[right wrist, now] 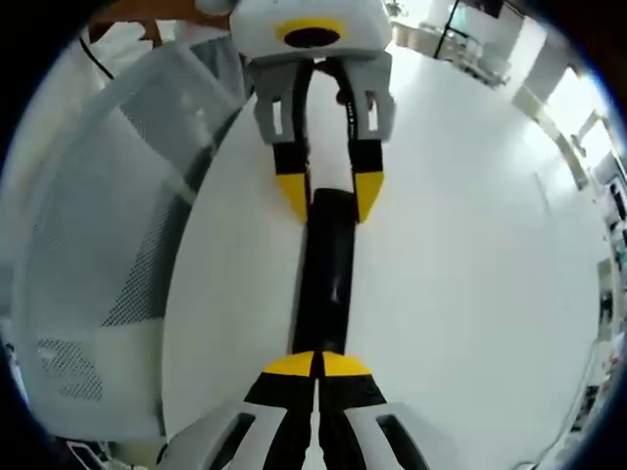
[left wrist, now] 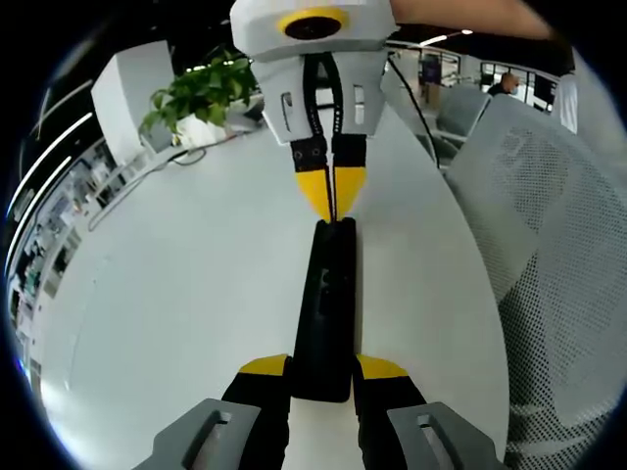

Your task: Press the specified remote control buttons in sequence, fully releasing each button before pressing the next.

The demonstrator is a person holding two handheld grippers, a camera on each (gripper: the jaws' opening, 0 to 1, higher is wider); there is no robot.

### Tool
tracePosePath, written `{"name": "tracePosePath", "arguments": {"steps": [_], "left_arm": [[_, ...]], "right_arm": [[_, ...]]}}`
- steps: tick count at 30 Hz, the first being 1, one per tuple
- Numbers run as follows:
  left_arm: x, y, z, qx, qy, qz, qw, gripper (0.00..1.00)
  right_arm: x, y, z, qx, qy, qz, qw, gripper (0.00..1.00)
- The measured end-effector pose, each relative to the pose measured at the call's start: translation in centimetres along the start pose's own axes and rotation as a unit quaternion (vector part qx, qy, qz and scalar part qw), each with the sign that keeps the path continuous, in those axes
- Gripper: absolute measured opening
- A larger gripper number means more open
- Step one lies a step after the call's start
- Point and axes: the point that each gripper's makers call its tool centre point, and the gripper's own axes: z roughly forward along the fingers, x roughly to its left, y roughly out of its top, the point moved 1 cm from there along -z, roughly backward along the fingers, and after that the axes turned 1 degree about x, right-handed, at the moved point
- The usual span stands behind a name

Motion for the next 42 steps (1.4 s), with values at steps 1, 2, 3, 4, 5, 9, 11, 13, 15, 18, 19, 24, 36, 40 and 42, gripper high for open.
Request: {"name": "tracePosePath", "arguments": {"steps": [1,2,3,4,5,9,11,13,15,18,19,24,36,40,42], "left_arm": [[0.0,-0.01,0.0,0.0,0.0,0.0,1.0,0.24],[0.01,-0.01,0.0,0.0,0.0,0.0,1.0,0.24],[0.01,-0.02,0.0,-0.001,0.0,0.0,1.0,0.24],[0.0,-0.01,0.0,-0.001,0.0,0.0,1.0,0.24],[0.0,-0.01,0.0,-0.001,0.0,0.0,1.0,0.24],[0.06,-0.02,0.01,-0.001,-0.001,0.001,1.0,0.24],[0.05,-0.01,0.01,-0.002,-0.001,0.0,1.0,0.24],[0.05,0.0,0.02,-0.002,-0.001,0.0,1.0,0.24],[0.05,0.0,0.03,-0.003,0.0,0.0,1.0,0.24],[0.08,-0.01,0.04,-0.003,0.0,-0.001,1.0,0.24],[0.09,-0.01,0.04,-0.003,0.0,-0.001,1.0,0.24],[0.09,0.0,0.05,-0.004,0.0,-0.001,1.0,0.24],[0.1,0.01,0.09,-0.005,0.0,-0.002,1.0,0.24],[0.09,0.02,0.1,-0.005,0.0,-0.002,1.0,0.24],[0.09,0.02,0.1,-0.005,0.0,-0.002,1.0,0.24]], "right_arm": [[-0.01,0.03,0.05,0.0,0.0,0.0,1.0,0.0],[-0.04,0.03,0.08,0.0,0.0,0.0,1.0,0.0],[-0.03,0.05,0.1,0.001,0.001,0.0,1.0,0.0],[-0.04,0.06,0.12,0.001,0.001,-0.001,1.0,0.0],[-0.07,0.05,0.16,0.001,0.001,-0.001,1.0,0.0],[-0.11,-0.05,0.31,0.004,0.003,-0.002,1.0,0.0],[-0.08,-0.13,0.38,0.005,0.004,-0.002,1.0,0.0],[-0.07,-0.2,0.46,0.007,0.004,-0.003,1.0,0.0],[-0.07,-0.22,0.54,0.007,0.005,-0.002,1.0,0.0],[-0.06,-0.21,0.69,0.008,0.005,-0.004,0.9999,0.0],[-0.02,-0.25,0.74,0.009,0.006,-0.004,0.9999,0.0],[-0.05,-0.23,0.86,0.011,0.006,-0.006,0.9999,0.0],[-0.15,-0.27,0.93,0.01,0.008,-0.002,0.9999,0.0],[-0.14,-0.31,0.95,0.011,0.008,-0.001,0.9999,0.0],[-0.12,-0.3,0.95,0.012,0.008,-0.002,0.9999,0.0]]}}
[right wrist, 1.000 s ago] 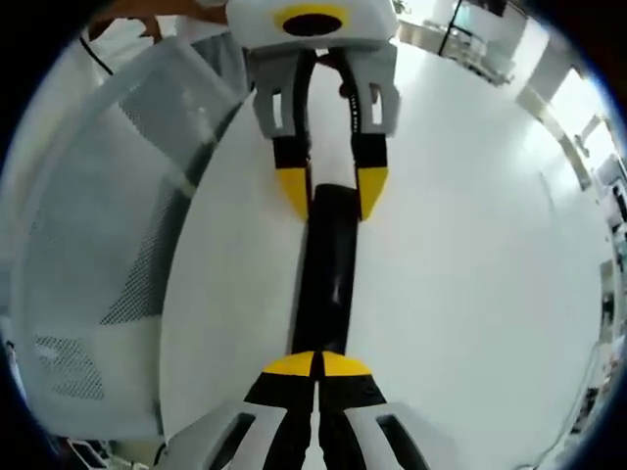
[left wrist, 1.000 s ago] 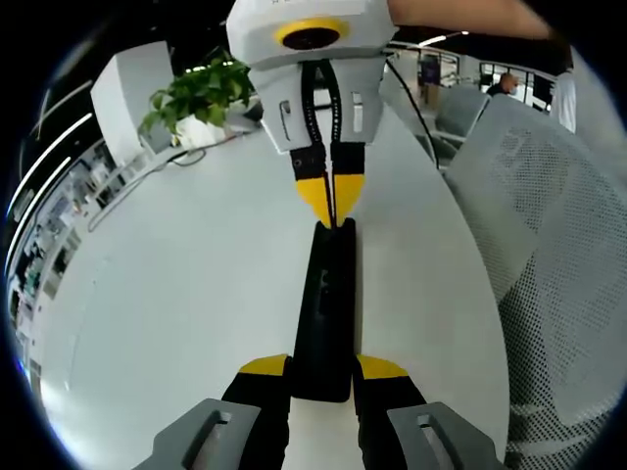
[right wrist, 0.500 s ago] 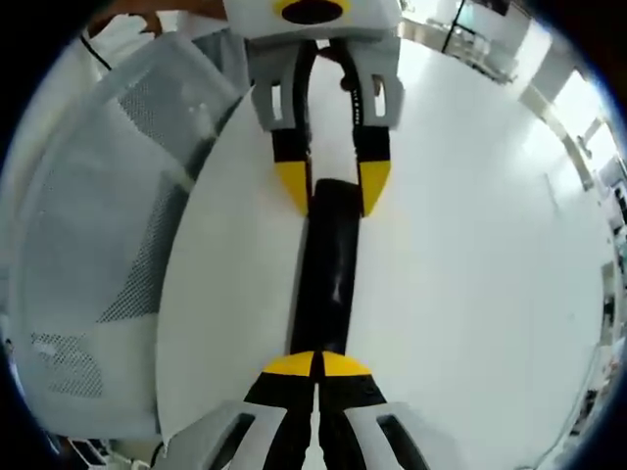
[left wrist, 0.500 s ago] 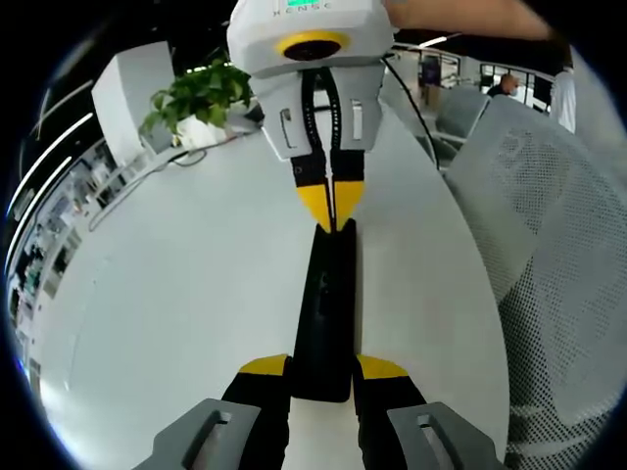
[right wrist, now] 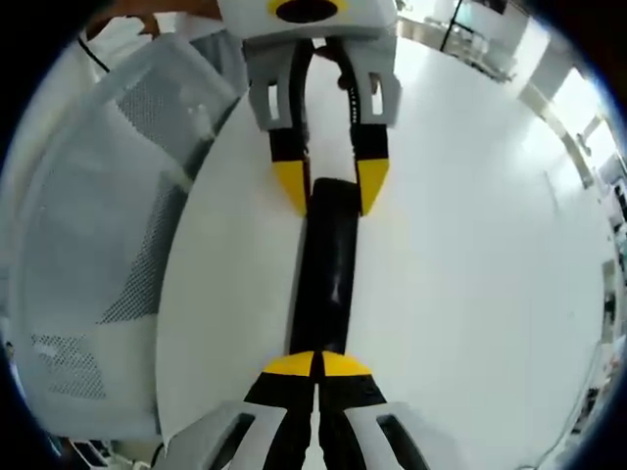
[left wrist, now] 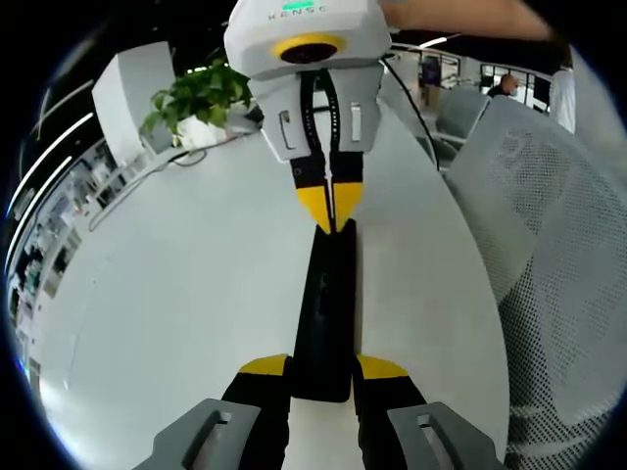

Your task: Press the specified remote control buttons in sequence, fully releasing each button before pressing the next.

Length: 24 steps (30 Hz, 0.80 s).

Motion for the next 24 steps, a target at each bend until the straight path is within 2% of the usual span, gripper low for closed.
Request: {"name": "tracePosePath", "arguments": {"steps": [15,24], "left_arm": [[-0.06,0.08,0.01,-0.001,-0.002,0.0,1.0,0.24],[-0.05,0.06,-0.01,-0.001,-0.003,0.001,1.0,0.24]], "right_arm": [[0.01,-0.07,-0.06,0.001,0.001,0.0,1.0,0.0],[-0.13,0.1,-0.42,-0.01,0.0,0.007,0.9999,0.0]]}}
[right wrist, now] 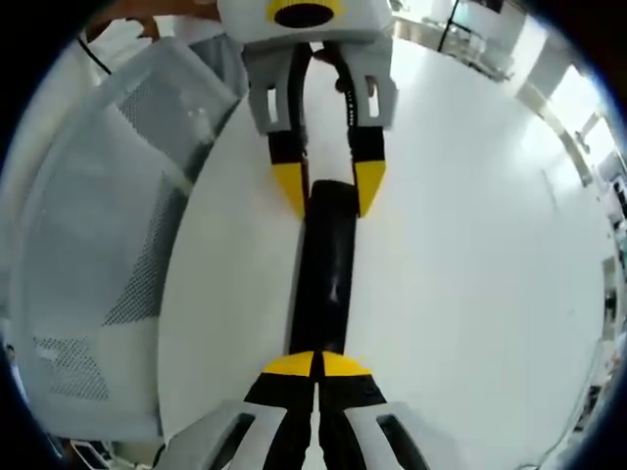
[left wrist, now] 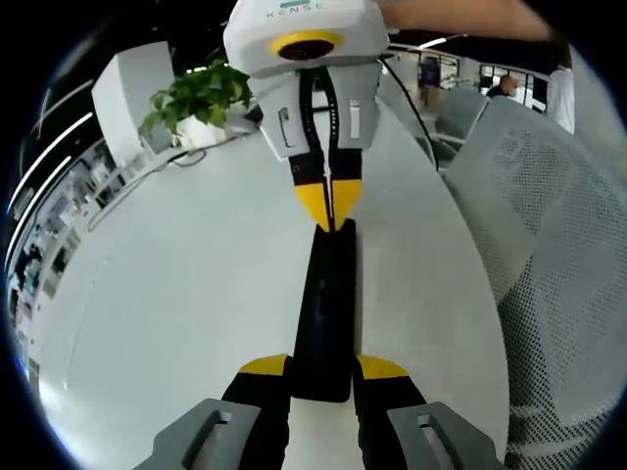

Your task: Press the specified remote control buttons in sequence, fully releasing each button before pressing the next.

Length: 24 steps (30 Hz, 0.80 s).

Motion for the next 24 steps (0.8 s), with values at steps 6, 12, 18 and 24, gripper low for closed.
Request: {"name": "tracePosePath", "arguments": {"steps": [6,12,18,24], "left_arm": [[0.0,-0.02,-0.01,0.0,0.0,0.0,1.0,0.24],[0.02,-0.03,-0.02,0.0,0.001,-0.002,1.0,0.24],[0.05,-0.01,-0.01,0.001,0.001,-0.002,1.0,0.24],[0.06,0.01,0.0,0.0,0.001,-0.002,1.0,0.24]], "right_arm": [[-0.11,0.13,-0.23,-0.002,-0.002,0.0,1.0,0.0],[-0.15,0.07,-0.44,-0.001,-0.004,0.0,1.0,0.0],[-0.21,0.32,-0.64,-0.005,-0.005,0.0,1.0,0.0],[-0.21,0.58,-0.67,-0.004,-0.006,-0.003,1.0,0.0]]}}
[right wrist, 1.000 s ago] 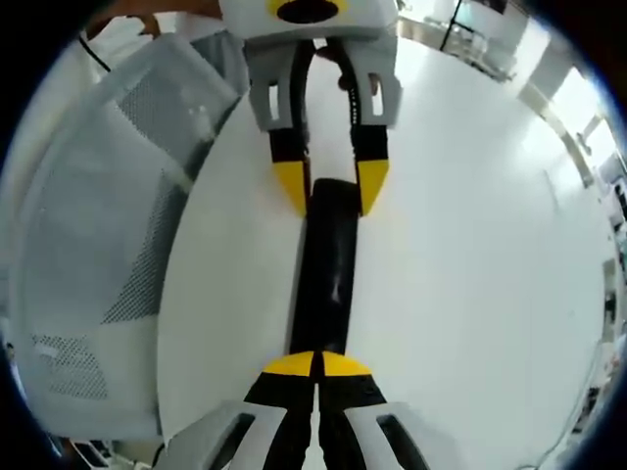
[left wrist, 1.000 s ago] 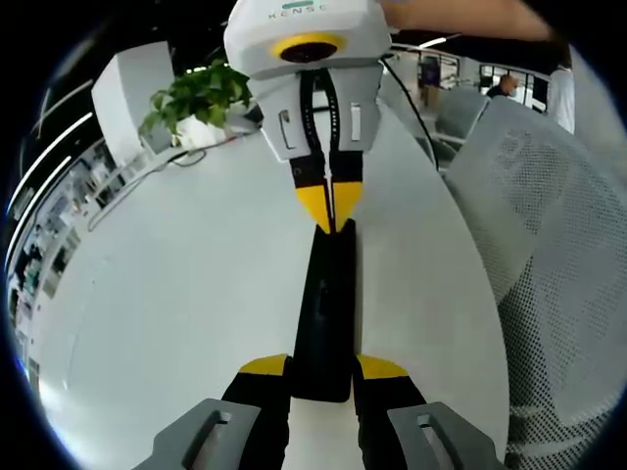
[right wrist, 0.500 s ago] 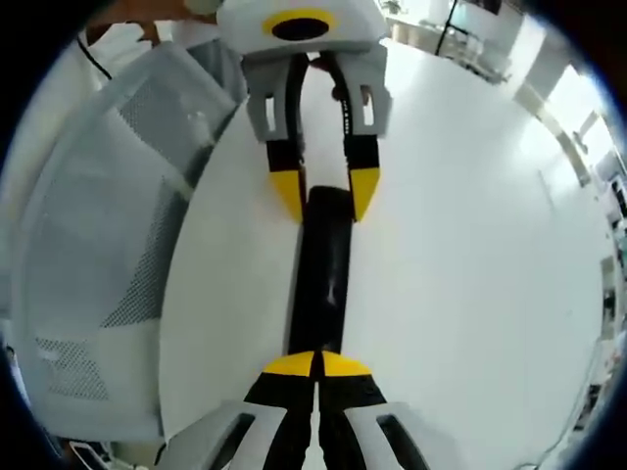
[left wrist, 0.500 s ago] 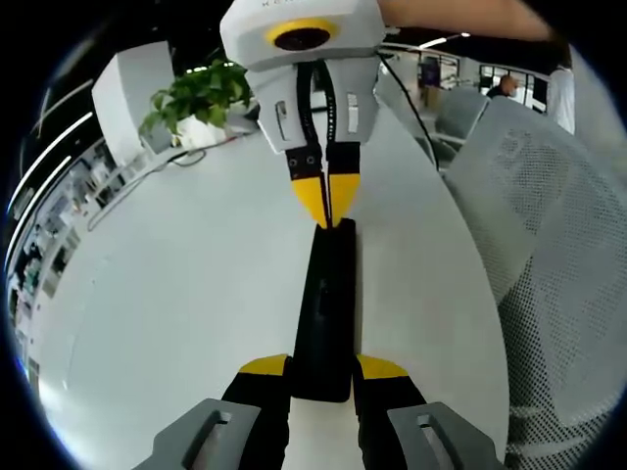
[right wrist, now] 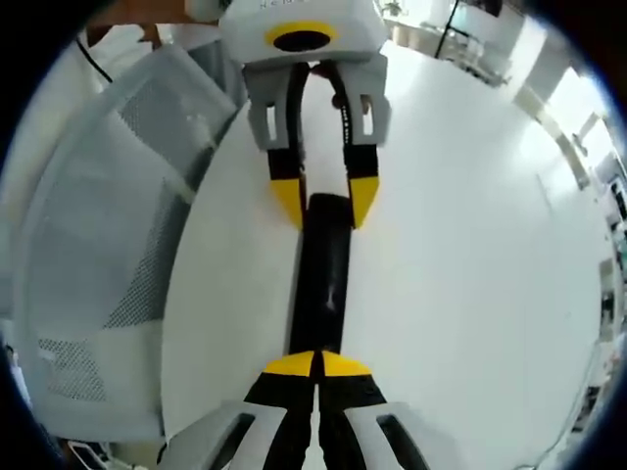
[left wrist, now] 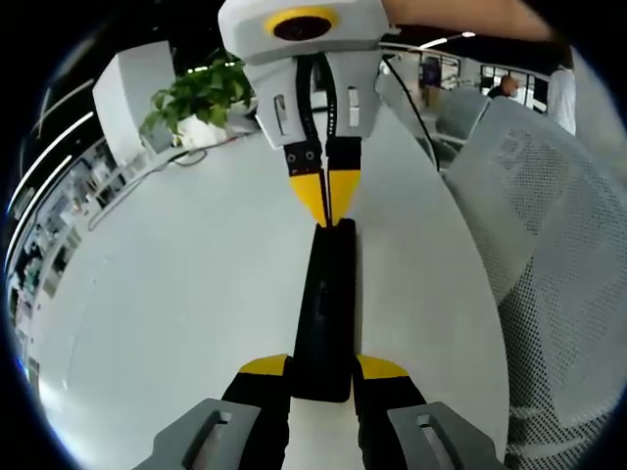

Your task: Press the specified remote control buttons in sequence, fully releasing each button before pressing the next.

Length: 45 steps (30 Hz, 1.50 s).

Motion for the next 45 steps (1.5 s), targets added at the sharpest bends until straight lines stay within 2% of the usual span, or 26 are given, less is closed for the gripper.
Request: {"name": "tracePosePath", "arguments": {"steps": [20,45], "left_arm": [[0.0,0.0,0.0,-0.003,0.0,-0.001,1.0,0.24],[-0.1,-0.1,0.0,-0.004,-0.002,0.0,1.0,0.24]], "right_arm": [[0.0,1.5,0.7,-0.003,0.008,-0.013,0.9999,0.0],[0.0,1.4,1.7,0.012,0.015,-0.021,0.9996,0.0]]}}
